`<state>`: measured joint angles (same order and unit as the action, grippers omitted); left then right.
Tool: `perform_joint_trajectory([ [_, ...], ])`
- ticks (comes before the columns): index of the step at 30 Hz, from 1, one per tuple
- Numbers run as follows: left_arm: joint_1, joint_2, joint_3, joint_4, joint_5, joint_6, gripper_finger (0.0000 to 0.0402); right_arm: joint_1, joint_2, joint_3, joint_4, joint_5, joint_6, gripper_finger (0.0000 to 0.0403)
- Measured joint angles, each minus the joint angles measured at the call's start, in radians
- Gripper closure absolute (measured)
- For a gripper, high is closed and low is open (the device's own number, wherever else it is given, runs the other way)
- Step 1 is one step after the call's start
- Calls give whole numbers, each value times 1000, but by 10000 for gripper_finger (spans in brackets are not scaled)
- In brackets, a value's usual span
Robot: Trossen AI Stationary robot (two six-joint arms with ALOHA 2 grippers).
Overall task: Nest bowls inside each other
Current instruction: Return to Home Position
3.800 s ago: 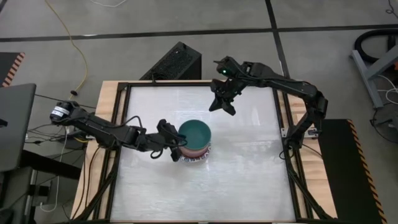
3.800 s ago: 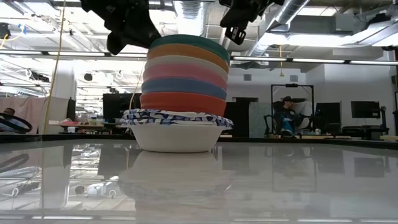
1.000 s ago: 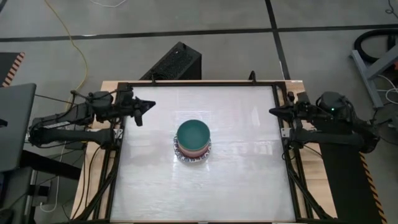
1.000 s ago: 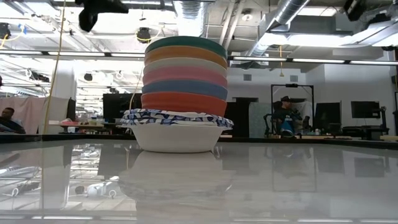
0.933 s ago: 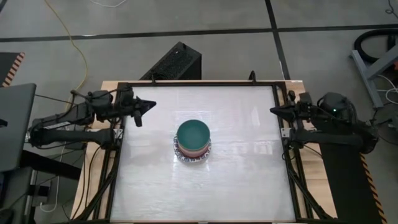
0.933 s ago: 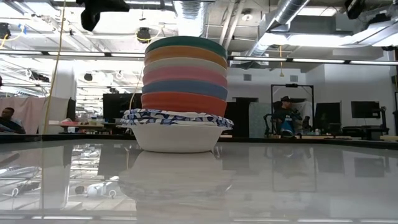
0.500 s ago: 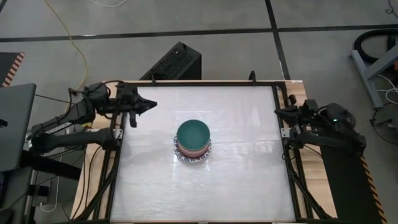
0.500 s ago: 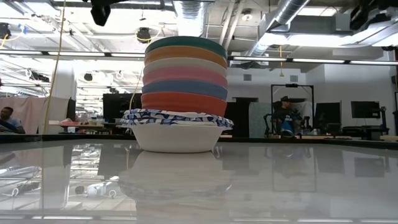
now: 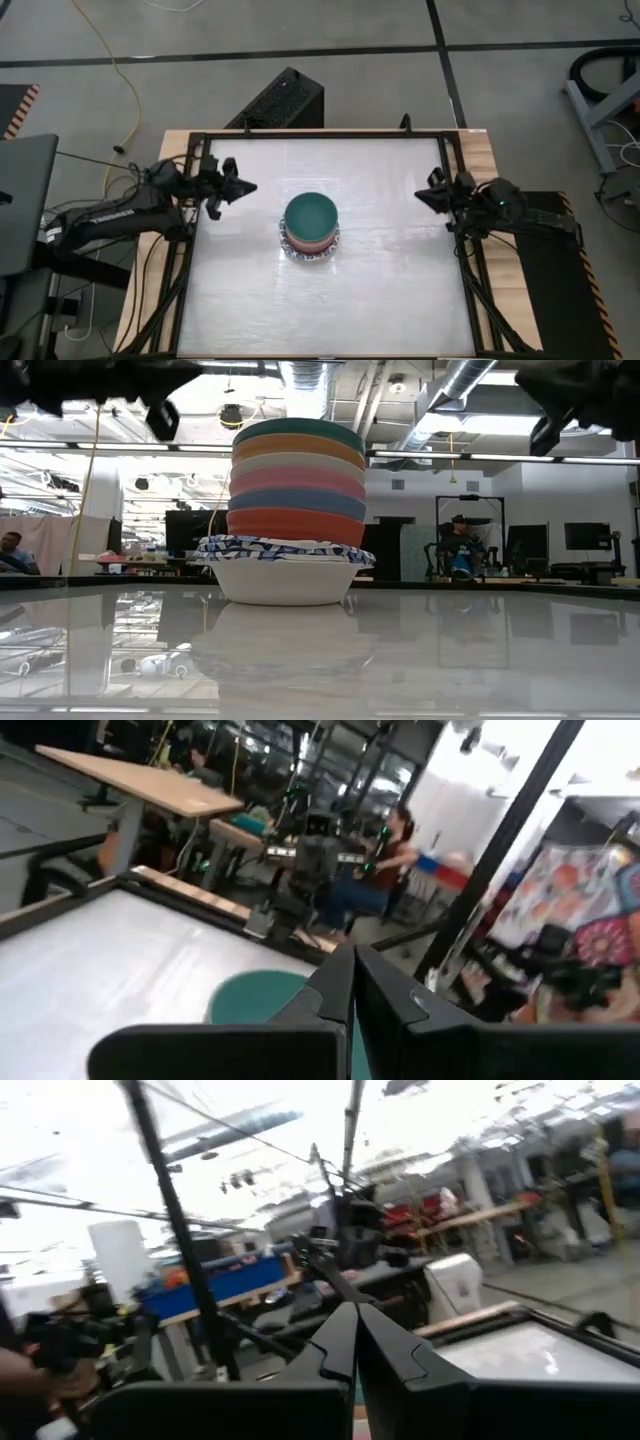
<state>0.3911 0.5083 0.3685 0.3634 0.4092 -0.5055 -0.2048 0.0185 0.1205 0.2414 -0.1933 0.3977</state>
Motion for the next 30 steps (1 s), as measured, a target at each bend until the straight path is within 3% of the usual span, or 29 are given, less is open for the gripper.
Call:
perform_joint_trajectory([
  [4,-27,-69,-132,116,-11,-75,401,59,-1,-106,148,21,-2,369],
  [12,-116,-174,-266,157,-149,-53,401,168,-1,-112,77,117,-35,369],
  [20,-220,-196,-358,195,-304,-29,401,191,-1,-112,74,140,-56,369],
  [25,-270,-197,-358,194,-329,8,401,189,0,-112,52,140,-59,369],
  [30,-306,-198,-358,355,-258,22,401,189,0,-112,23,142,-58,369],
])
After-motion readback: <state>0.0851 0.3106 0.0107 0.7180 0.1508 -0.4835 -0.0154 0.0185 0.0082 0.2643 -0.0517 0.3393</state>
